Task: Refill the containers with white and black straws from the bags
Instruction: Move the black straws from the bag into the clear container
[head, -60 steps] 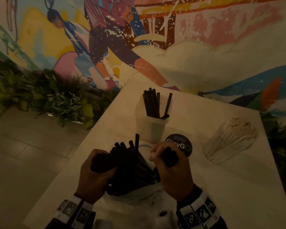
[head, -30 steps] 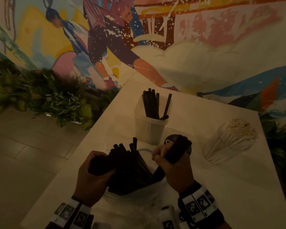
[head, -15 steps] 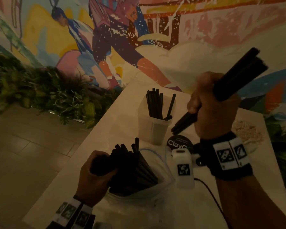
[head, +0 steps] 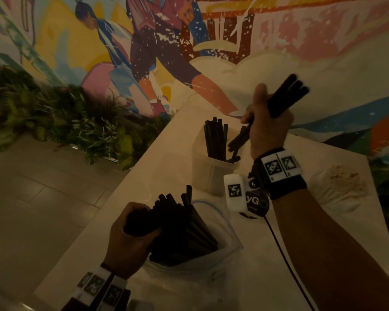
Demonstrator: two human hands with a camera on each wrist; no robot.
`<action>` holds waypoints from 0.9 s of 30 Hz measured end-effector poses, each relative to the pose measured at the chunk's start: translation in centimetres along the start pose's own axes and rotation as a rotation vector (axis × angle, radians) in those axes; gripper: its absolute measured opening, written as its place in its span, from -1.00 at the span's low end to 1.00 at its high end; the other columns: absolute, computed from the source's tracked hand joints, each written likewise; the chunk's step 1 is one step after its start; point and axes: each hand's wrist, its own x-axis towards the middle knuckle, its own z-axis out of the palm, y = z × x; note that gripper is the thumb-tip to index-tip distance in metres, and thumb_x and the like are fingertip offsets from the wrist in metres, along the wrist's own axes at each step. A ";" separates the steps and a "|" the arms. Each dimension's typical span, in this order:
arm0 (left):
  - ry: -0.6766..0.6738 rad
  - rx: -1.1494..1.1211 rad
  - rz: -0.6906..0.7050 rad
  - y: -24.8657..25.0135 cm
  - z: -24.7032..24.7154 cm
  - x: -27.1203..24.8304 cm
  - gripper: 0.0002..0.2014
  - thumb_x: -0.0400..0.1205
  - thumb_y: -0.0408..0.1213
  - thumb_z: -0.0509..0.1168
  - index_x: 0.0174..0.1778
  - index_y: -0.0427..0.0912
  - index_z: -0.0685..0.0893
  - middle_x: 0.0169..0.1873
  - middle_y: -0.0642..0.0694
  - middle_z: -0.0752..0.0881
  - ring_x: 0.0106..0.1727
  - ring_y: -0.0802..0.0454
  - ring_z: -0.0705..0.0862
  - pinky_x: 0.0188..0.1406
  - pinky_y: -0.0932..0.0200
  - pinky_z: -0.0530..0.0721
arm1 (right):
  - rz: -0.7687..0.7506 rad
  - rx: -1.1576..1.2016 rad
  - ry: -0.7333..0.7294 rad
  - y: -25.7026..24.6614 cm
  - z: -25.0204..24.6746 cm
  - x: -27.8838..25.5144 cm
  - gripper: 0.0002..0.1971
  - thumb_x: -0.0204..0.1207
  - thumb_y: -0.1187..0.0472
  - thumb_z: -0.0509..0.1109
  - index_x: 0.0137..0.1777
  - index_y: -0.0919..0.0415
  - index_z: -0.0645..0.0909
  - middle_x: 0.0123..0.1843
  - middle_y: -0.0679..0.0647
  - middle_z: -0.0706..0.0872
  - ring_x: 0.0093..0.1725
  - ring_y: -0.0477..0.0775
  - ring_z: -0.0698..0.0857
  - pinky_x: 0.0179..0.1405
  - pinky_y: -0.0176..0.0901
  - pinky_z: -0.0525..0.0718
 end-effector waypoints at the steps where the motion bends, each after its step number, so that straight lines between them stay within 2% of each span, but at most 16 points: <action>1: 0.000 -0.011 -0.002 -0.1 0.0 0.0 -0.54 0.09 -0.07 0.49 -0.19 -0.22 0.61 -0.25 -0.11 0.74 -0.29 0.07 0.73 -0.29 0.38 0.70 | 0.037 -0.074 -0.021 1.2 -0.1 0.1 -0.61 0.54 0.04 0.42 -0.53 0.05 0.53 -0.57 -0.08 0.57 -0.48 -0.05 0.58 -0.19 -0.11 0.65; 2: -0.004 -0.019 -0.006 -0.2 -0.1 0.0 -0.57 0.09 -0.07 0.50 -0.20 -0.17 0.62 -0.25 -0.10 0.74 -0.28 0.07 0.73 -0.28 0.37 0.71 | 0.077 -0.138 -0.046 2.4 -0.2 0.2 -0.67 0.51 0.08 0.45 -0.48 0.05 0.54 -0.52 -0.08 0.59 -0.44 -0.08 0.60 -0.18 -0.12 0.65; 4: -0.013 -0.029 -0.014 -0.2 -0.1 0.0 -0.66 0.10 -0.07 0.50 -0.24 -0.01 0.65 -0.23 -0.10 0.74 -0.24 0.02 0.74 -0.25 0.31 0.73 | 0.122 -0.224 -0.081 4.1 -0.7 0.5 -0.78 0.43 0.07 0.52 -0.38 0.03 0.59 -0.41 -0.09 0.65 -0.35 -0.12 0.66 -0.07 -0.01 0.69; 7: -0.010 -0.031 -0.005 -0.1 -0.1 0.0 -0.71 0.10 -0.07 0.49 -0.29 0.08 0.65 -0.24 -0.07 0.75 -0.25 0.05 0.74 -0.27 0.33 0.72 | 0.071 -0.307 -0.057 5.4 -1.4 1.3 -0.90 0.36 -0.01 0.50 -0.26 -0.09 0.63 -0.27 -0.12 0.71 -0.16 -0.03 0.73 0.04 0.18 0.73; 9: -0.004 -0.035 -0.010 -0.1 -0.2 0.0 -0.70 0.08 -0.08 0.49 -0.29 0.08 0.65 -0.25 -0.04 0.76 -0.26 0.09 0.74 -0.29 0.38 0.70 | 0.091 -0.397 -0.062 5.8 -1.5 1.6 -0.87 0.39 -0.06 0.43 -0.24 -0.05 0.61 -0.25 -0.05 0.72 -0.15 0.04 0.73 0.01 0.22 0.73; 11: -0.003 -0.046 -0.017 -0.3 -0.2 0.0 -0.70 0.07 -0.09 0.50 -0.30 0.08 0.65 -0.24 -0.05 0.76 -0.25 0.07 0.74 -0.29 0.35 0.71 | 0.092 -0.552 -0.105 6.3 -1.7 1.5 -0.75 0.49 -0.09 0.36 -0.31 0.02 0.57 -0.28 0.07 0.71 -0.18 0.12 0.73 -0.03 0.23 0.72; 13: 0.000 -0.045 -0.024 -0.4 -0.2 0.1 -0.66 0.08 -0.09 0.51 -0.26 0.03 0.65 -0.22 -0.09 0.75 -0.23 0.00 0.74 -0.28 0.27 0.73 | 0.041 -0.640 -0.116 6.4 -1.7 1.2 -0.69 0.56 -0.06 0.31 -0.36 0.06 0.54 -0.33 0.12 0.69 -0.22 0.15 0.71 -0.06 0.19 0.71; 15: 0.010 -0.044 -0.026 -0.5 -0.3 0.0 -0.61 0.06 -0.10 0.51 -0.23 -0.07 0.64 -0.23 -0.09 0.75 -0.25 0.01 0.74 -0.29 0.27 0.73 | -0.039 -0.670 -0.136 6.3 -1.6 1.2 -0.73 0.57 -0.03 0.31 -0.31 0.08 0.55 -0.33 0.11 0.67 -0.26 0.12 0.68 -0.09 0.18 0.71; 17: 0.010 -0.045 -0.033 -0.5 -0.4 0.0 -0.64 0.05 -0.12 0.51 -0.25 -0.03 0.65 -0.25 -0.06 0.75 -0.26 0.05 0.74 -0.30 0.32 0.71 | -0.130 -0.646 -0.124 6.0 -1.5 1.0 -0.85 0.52 0.02 0.37 -0.07 0.08 0.60 -0.16 0.05 0.67 -0.17 0.02 0.65 -0.03 0.10 0.70; 19: 0.006 -0.066 -0.034 -0.3 -0.4 -0.1 -0.66 0.06 -0.16 0.52 -0.27 0.03 0.66 -0.24 -0.05 0.75 -0.26 0.07 0.74 -0.30 0.35 0.71 | -0.214 -0.552 -0.063 5.4 -1.5 1.2 -0.63 0.50 0.07 0.42 0.27 0.12 0.51 0.08 0.01 0.64 -0.02 -0.07 0.61 0.01 -0.18 0.65; 21: -0.001 -0.042 -0.028 -0.3 -0.3 -0.2 -0.63 0.13 -0.32 0.57 -0.21 -0.12 0.63 -0.26 -0.02 0.76 -0.27 0.12 0.73 -0.30 0.38 0.69 | -0.294 -0.509 -0.032 5.0 -1.4 1.7 -0.48 0.54 0.10 0.38 0.48 0.13 0.37 0.25 0.07 0.59 0.09 -0.09 0.58 0.02 -0.37 0.57; 23: 0.003 -0.016 -0.037 -0.4 -0.2 -0.1 -0.63 0.24 -0.65 0.55 -0.19 -0.24 0.59 -0.28 0.01 0.76 -0.30 0.16 0.72 -0.32 0.41 0.68 | -0.311 -0.607 -0.150 5.5 -1.2 1.9 -0.52 0.61 0.04 0.26 0.51 0.08 0.35 0.34 0.11 0.56 0.20 -0.02 0.58 0.12 -0.26 0.59; 24: 0.004 -0.013 -0.034 -0.4 -0.2 -0.1 -0.64 0.27 -0.68 0.53 -0.19 -0.26 0.59 -0.28 0.01 0.76 -0.30 0.15 0.73 -0.32 0.41 0.68 | -0.283 -0.710 -0.276 6.0 -1.0 1.8 -0.58 0.63 -0.03 0.17 0.44 0.07 0.42 0.30 0.12 0.58 0.22 0.06 0.60 0.17 -0.10 0.62; 25: -0.002 -0.025 -0.025 -0.5 -0.2 -0.1 -0.66 0.25 -0.58 0.56 -0.19 -0.25 0.60 -0.28 0.00 0.76 -0.28 0.12 0.73 -0.31 0.39 0.69 | -0.247 -0.838 -0.427 6.4 -1.0 1.5 -0.63 0.64 -0.08 0.09 0.29 0.08 0.52 0.20 0.11 0.61 0.18 0.13 0.61 0.17 0.08 0.63; 26: -0.003 -0.042 -0.021 -0.4 -0.2 -0.2 -0.65 0.20 -0.40 0.57 -0.19 -0.22 0.61 -0.26 -0.02 0.76 -0.26 0.09 0.74 -0.30 0.37 0.70 | -0.216 -0.944 -0.558 6.9 -1.0 1.2 -0.64 0.66 -0.10 0.06 0.13 0.11 0.56 0.10 0.11 0.62 0.15 0.19 0.60 0.15 0.20 0.61; 27: -0.003 -0.053 -0.023 -0.2 -0.2 -0.2 -0.63 0.13 -0.24 0.55 -0.20 -0.16 0.62 -0.25 -0.05 0.76 -0.25 0.07 0.74 -0.28 0.35 0.71 | -0.197 -1.011 -0.637 7.4 -1.1 0.9 -0.64 0.68 -0.07 0.06 0.08 0.16 0.58 0.08 0.11 0.62 0.15 0.22 0.59 0.14 0.23 0.59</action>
